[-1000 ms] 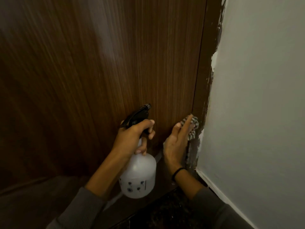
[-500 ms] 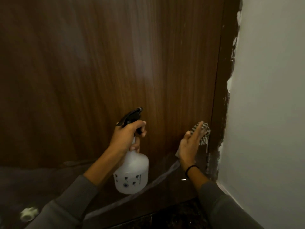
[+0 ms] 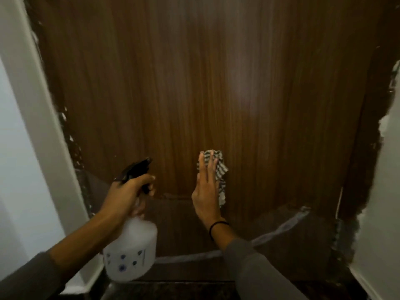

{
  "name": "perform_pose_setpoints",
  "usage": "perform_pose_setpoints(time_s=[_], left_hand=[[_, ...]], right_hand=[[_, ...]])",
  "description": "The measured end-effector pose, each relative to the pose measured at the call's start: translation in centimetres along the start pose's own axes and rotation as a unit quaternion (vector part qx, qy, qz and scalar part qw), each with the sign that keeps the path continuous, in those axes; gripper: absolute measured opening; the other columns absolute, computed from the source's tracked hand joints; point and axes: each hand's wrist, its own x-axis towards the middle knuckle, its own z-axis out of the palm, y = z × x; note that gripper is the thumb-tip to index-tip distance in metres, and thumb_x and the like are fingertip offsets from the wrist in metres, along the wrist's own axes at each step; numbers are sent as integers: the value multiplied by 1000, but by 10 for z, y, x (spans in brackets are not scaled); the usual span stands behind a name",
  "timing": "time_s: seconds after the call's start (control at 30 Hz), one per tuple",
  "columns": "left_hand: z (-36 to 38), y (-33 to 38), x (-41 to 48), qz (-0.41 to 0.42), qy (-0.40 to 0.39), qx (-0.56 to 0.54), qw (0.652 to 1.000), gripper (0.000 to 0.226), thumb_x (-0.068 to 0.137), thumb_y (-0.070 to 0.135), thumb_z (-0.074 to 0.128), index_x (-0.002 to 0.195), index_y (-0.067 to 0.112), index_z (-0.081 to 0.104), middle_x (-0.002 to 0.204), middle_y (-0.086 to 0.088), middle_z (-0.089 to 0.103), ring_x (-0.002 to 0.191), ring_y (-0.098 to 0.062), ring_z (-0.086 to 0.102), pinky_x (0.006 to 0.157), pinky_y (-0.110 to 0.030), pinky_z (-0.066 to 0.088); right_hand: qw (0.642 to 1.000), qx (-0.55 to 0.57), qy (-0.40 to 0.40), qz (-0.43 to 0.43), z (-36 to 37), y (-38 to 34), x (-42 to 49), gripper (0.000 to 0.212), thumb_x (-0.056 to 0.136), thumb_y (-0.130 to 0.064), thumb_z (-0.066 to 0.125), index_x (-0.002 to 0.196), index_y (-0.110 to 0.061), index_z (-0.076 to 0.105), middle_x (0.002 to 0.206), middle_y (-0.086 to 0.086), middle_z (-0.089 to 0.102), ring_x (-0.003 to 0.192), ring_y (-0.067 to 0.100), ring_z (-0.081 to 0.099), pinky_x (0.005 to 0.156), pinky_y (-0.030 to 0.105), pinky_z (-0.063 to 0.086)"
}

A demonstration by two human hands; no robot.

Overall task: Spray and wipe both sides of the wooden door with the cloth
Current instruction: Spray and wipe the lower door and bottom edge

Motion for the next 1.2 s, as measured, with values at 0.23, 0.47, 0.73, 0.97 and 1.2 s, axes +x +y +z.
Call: perform_pose_setpoints(time_s=[0.23, 0.47, 0.73, 0.97, 1.2], left_hand=[[-67, -66, -33, -63, 118, -36, 990, 29, 98, 20, 60, 81, -4, 59, 76, -25, 54, 28, -18, 28, 34, -24, 33], [-92, -81, -28, -46, 123, -38, 991, 29, 99, 15, 57, 74, -2, 56, 73, -24, 55, 28, -18, 29, 36, -22, 32], [-93, -102, 15, -39, 94, -85, 991, 31, 98, 19, 58, 72, 3, 57, 74, -19, 58, 28, -16, 29, 35, -24, 33], [-101, -124, 63, -25, 86, -104, 991, 28, 92, 26, 64, 77, 3, 61, 69, -12, 62, 33, -17, 34, 37, -23, 31], [-113, -110, 92, -46, 70, -104, 991, 38, 76, 42, 68, 77, 4, 62, 71, -13, 62, 31, -16, 36, 38, -22, 34]], right_hand=[[931, 310, -166, 94, -13, -28, -18, 47, 108, -21, 44, 151, -39, 34, 143, -17, 50, 120, -11, 54, 106, 21, 46], [878, 397, -176, 202, -18, -46, 14, 41, 92, -13, 70, 128, -28, 58, 119, 5, 71, 100, 18, 73, 82, 32, 61], [975, 143, -141, -95, 2, -55, 54, 35, 95, -8, 66, 125, -24, 58, 116, -18, 65, 104, -9, 61, 88, 18, 54], [874, -204, 53, -438, 38, -53, 92, 13, 96, -3, 62, 107, -4, 57, 106, 16, 55, 79, 20, 48, 59, 31, 44], [869, -344, -28, -355, 66, -36, 42, 48, 104, -20, 40, 143, 7, 47, 147, 29, 48, 132, 40, 44, 101, 49, 45]])
